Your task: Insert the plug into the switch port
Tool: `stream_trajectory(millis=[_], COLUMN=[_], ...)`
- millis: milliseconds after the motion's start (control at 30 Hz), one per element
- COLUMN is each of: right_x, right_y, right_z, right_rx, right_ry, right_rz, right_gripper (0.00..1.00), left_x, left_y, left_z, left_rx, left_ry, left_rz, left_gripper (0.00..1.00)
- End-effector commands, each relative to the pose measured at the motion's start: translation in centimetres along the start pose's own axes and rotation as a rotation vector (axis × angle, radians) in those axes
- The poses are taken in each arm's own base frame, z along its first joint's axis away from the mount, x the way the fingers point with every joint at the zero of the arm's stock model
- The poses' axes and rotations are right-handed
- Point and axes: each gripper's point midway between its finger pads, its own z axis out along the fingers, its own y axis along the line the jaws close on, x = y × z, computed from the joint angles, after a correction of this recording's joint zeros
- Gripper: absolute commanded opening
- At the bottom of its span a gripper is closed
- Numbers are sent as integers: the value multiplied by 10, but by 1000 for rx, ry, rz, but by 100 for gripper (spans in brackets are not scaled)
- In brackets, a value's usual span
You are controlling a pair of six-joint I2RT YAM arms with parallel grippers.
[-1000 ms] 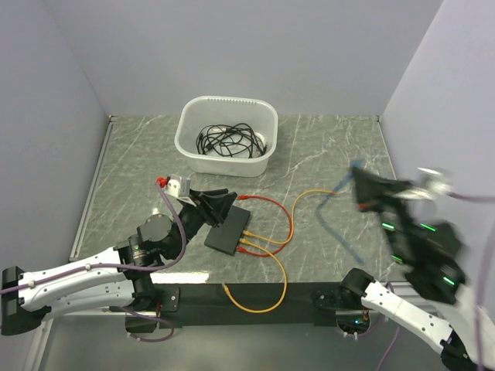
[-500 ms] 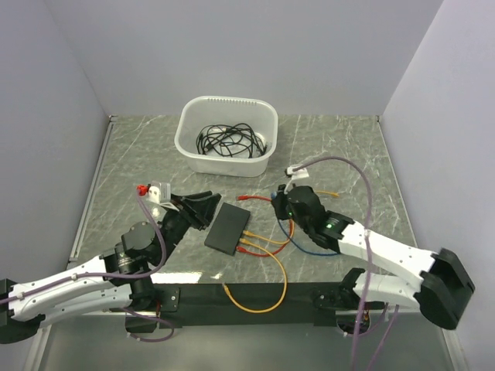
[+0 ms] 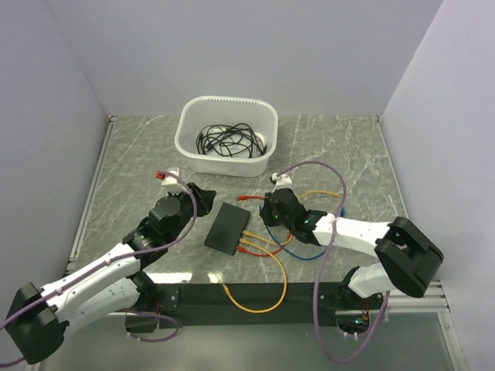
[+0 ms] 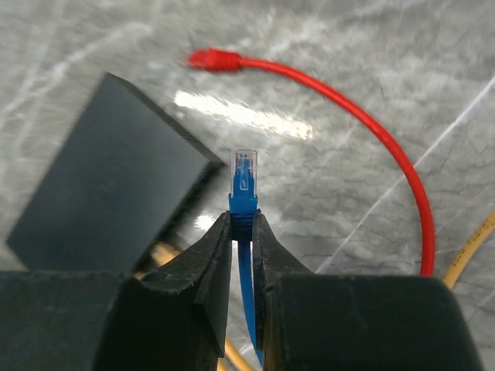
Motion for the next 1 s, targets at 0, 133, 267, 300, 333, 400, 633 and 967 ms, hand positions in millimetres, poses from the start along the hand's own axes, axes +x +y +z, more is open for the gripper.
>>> stream_trajectory(millis=[0,133,267,300,333,400,633,967], right_x=[9,27,41,45,47,53,54,46], right_y=[-8,-3,6,11,15,18,29,44], right_z=[10,15,15,15,15,16,16,13], right_rx=[48,41,45,34,24,20,11,-39], right_ry=[1,42,58,65,69,79,70,35], right_rz=[40,30,-8,-16,-21,-32,-68,-81], right_gripper=[0,0,0,0,0,0,0,0], left_x=[13,39,57,56,66,69,101,120], left_y=[-8,23,34,35,44,46,57,54], left_z=[7,30,44,48,53,60,73,82], left_rx=[114,47,40,35,3,-6,-14,32], left_ry=[51,140,188,184,211,226,314,376], left_rz=[-33,-22,-19,-18,-4,4,8,17], left_gripper=[41,39,41,41,41,41,40,36])
